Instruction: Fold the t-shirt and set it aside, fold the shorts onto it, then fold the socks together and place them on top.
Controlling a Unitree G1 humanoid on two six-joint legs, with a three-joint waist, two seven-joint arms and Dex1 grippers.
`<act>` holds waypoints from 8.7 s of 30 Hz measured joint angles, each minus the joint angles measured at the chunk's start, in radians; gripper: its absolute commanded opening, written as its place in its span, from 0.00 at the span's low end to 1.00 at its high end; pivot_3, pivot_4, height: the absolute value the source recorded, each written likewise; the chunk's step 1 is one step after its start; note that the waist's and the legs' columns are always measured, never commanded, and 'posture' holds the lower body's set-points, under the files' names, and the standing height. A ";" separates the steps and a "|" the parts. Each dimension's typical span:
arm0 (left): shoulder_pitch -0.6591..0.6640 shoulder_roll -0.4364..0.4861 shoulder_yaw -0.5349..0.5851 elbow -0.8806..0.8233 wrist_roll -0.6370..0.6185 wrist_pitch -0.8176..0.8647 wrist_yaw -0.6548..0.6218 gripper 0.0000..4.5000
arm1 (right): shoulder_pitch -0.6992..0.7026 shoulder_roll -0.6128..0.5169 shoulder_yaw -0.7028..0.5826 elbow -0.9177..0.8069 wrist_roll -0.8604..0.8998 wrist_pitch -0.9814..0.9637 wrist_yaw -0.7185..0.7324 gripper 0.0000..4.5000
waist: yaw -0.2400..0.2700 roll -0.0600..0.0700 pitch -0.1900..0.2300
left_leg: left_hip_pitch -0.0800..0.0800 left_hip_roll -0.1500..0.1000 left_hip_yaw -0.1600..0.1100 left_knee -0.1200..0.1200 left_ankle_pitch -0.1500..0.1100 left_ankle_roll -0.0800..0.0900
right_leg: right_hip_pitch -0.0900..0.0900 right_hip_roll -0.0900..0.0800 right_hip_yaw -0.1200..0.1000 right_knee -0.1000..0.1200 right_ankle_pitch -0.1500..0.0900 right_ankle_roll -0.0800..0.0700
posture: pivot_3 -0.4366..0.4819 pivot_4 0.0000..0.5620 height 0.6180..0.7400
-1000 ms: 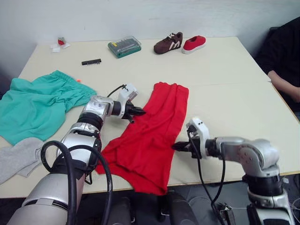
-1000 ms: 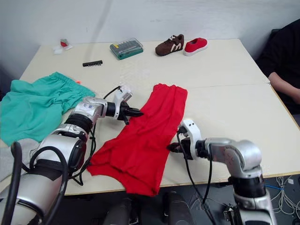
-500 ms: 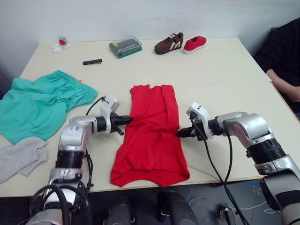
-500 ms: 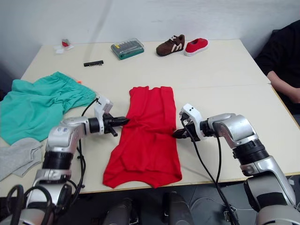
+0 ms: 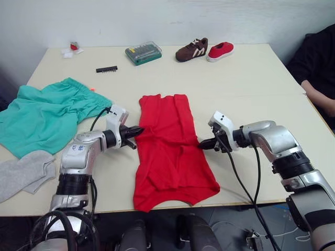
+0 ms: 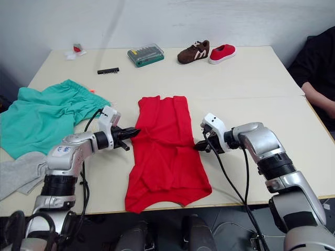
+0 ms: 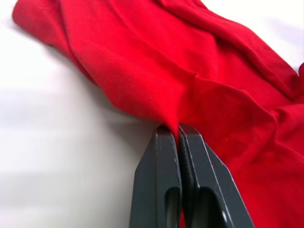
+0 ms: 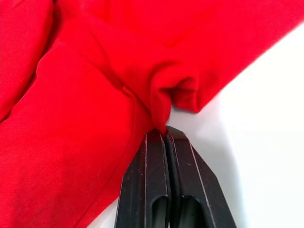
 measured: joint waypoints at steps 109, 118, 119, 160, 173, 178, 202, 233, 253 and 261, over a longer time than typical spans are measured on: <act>0.166 0.364 -0.136 -0.245 -0.279 -0.507 -0.414 0.00 | 0.448 -0.301 -0.319 -0.638 0.369 -0.429 -0.019 0.01 | 0.017 0.006 0.005 | 0.017 0.005 0.000 -0.008 -0.009 -0.001 | 0.017 0.007 0.001 -0.009 -0.006 -0.002 | 0.48 0.27 1.00; -0.013 0.139 -0.076 0.046 -0.243 -0.261 -0.110 0.00 | -0.004 -0.039 -0.127 -0.084 0.135 -0.373 -0.077 0.01 | 0.005 0.006 0.005 | 0.008 0.006 0.003 -0.001 -0.007 -0.004 | 0.007 0.007 0.002 -0.002 -0.008 -0.002 | 0.48 0.27 1.00; -0.029 0.125 -0.075 0.076 -0.232 -0.242 -0.088 0.00 | -0.045 -0.013 -0.101 -0.002 0.098 -0.365 -0.078 0.01 | 0.001 0.006 0.006 | 0.008 0.006 0.003 0.000 -0.007 -0.004 | 0.007 0.007 0.002 -0.002 -0.008 -0.002 | 0.48 0.27 1.00; 0.033 0.055 0.073 0.109 -0.158 -0.061 0.114 0.58 | -0.339 0.256 -0.150 0.703 -0.229 -0.524 -0.090 0.80 | -0.021 0.006 0.006 | 0.009 0.006 0.003 -0.001 -0.006 -0.006 | 0.006 0.005 0.002 0.002 -0.007 -0.002 | 0.48 0.27 1.00; 0.196 0.318 0.108 -0.162 -0.197 -0.161 -0.168 1.00 | 0.152 -0.075 -0.190 -0.070 -0.196 -0.591 0.070 1.00 | -0.028 0.007 0.006 | 0.011 0.006 0.004 -0.006 -0.008 -0.008 | 0.007 0.006 0.003 -0.002 -0.008 -0.002 | 0.48 0.27 1.00; 0.354 0.443 -0.019 -0.358 -0.140 -0.406 -0.436 1.00 | 0.334 -0.090 -0.177 -0.347 -0.181 -0.726 0.090 1.00 | -0.024 0.007 0.006 | 0.016 0.005 0.004 -0.013 -0.008 -0.013 | 0.009 0.006 0.003 -0.004 -0.008 -0.004 | 0.48 0.27 1.00; 0.281 0.350 -0.201 -0.091 0.233 -1.000 -0.310 0.14 | 0.292 0.055 0.035 -0.098 -0.486 -1.190 -0.133 0.08 | -0.004 0.006 0.005 | 0.018 0.005 0.005 -0.013 -0.002 -0.007 | 0.010 0.006 0.003 -0.003 -0.004 -0.008 | 0.48 0.27 1.00; 0.758 0.568 0.040 -0.598 -0.182 -0.557 -0.465 0.56 | 0.784 -0.303 -0.236 -0.727 0.020 -0.721 0.102 0.54 | -0.002 0.006 0.006 | 0.017 0.006 0.001 -0.016 -0.007 -0.003 | 0.010 0.006 0.001 -0.007 -0.007 -0.008 | 0.48 0.27 1.00; 0.286 0.411 -0.182 -0.218 0.005 -0.869 -0.565 0.56 | 0.586 -0.209 -0.338 -0.734 0.319 -0.374 -0.045 0.54 | -0.002 0.006 0.006 | 0.014 0.006 0.002 -0.015 -0.005 -0.008 | 0.009 0.008 0.002 -0.007 -0.007 -0.007 | 0.48 0.27 1.00; 0.283 0.466 -0.189 -0.191 0.006 -0.976 -0.667 0.56 | 0.601 -0.210 -0.340 -0.747 0.295 -0.354 -0.072 0.54 | -0.002 0.006 0.006 | 0.014 0.006 0.002 -0.015 -0.004 -0.008 | 0.008 0.008 0.001 -0.006 -0.007 -0.007 | 0.48 0.27 1.00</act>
